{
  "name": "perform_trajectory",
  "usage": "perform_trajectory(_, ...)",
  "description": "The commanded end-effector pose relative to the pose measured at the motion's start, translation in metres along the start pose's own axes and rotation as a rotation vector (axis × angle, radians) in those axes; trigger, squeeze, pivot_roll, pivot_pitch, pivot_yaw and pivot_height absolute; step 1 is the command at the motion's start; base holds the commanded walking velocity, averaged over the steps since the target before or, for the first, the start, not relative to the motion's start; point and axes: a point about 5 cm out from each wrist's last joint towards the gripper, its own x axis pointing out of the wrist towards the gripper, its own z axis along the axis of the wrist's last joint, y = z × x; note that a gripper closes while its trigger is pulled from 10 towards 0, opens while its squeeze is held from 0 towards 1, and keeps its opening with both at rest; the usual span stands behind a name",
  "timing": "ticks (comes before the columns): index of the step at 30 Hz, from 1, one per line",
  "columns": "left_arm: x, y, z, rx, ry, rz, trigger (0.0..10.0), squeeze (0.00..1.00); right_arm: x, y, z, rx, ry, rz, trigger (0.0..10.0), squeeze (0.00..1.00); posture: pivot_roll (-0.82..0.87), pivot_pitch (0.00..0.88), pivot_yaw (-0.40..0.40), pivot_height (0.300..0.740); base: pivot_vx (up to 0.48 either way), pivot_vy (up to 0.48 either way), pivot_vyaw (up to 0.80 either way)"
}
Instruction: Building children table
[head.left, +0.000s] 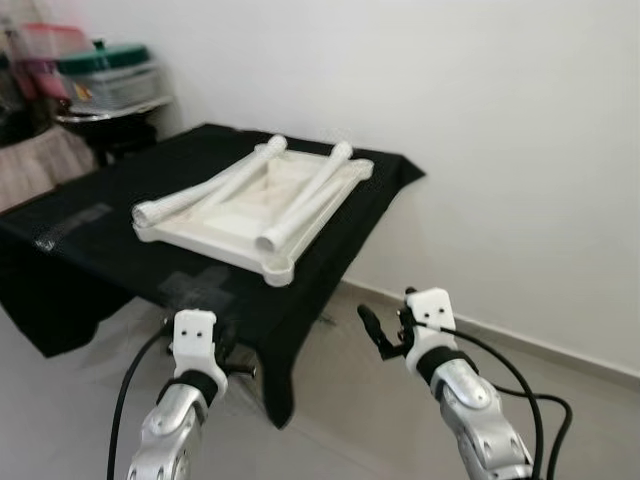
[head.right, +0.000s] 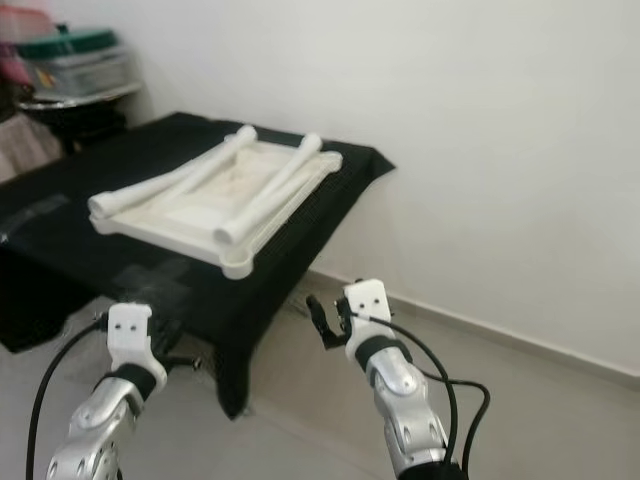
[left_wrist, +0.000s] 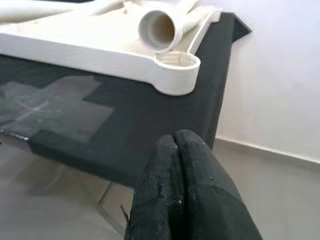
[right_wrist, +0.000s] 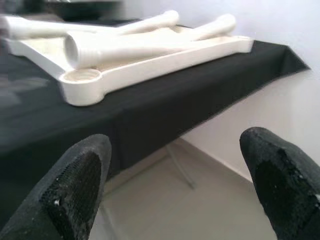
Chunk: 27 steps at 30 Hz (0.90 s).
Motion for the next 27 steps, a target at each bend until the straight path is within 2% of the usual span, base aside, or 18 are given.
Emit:
perform_trajectory(1, 0.0017, -0.0031, 0.0024, 0.009, -0.01, -0.011, 10.0, 0.0, -0.0024, -0.0053, -0.0014, -0.004, 0.005, -0.015, 10.0, 0.0, -0.06, 0.0, 0.019, 0.74, 0.0, -0.442, 0.0)
perform_trajectory(21, 0.003, -0.0069, -0.0037, 0.007, 0.01, -0.032, 10.0, 0.0, -0.0025, -0.0074, -0.0064, 0.008, 0.021, -0.022, 10.0, 0.0, -0.07, 0.0, 0.017, 0.74, 0.0, -0.431, 0.0)
perform_trajectory(27, 0.0042, -0.0081, -0.0072, 0.026, 0.038, -0.036, 10.0, 0.0, -0.0023, -0.0073, -0.0075, 0.007, 0.026, -0.019, 10.0, 0.0, -0.07, 0.0, 0.015, 0.74, 0.0, -0.054, 0.0)
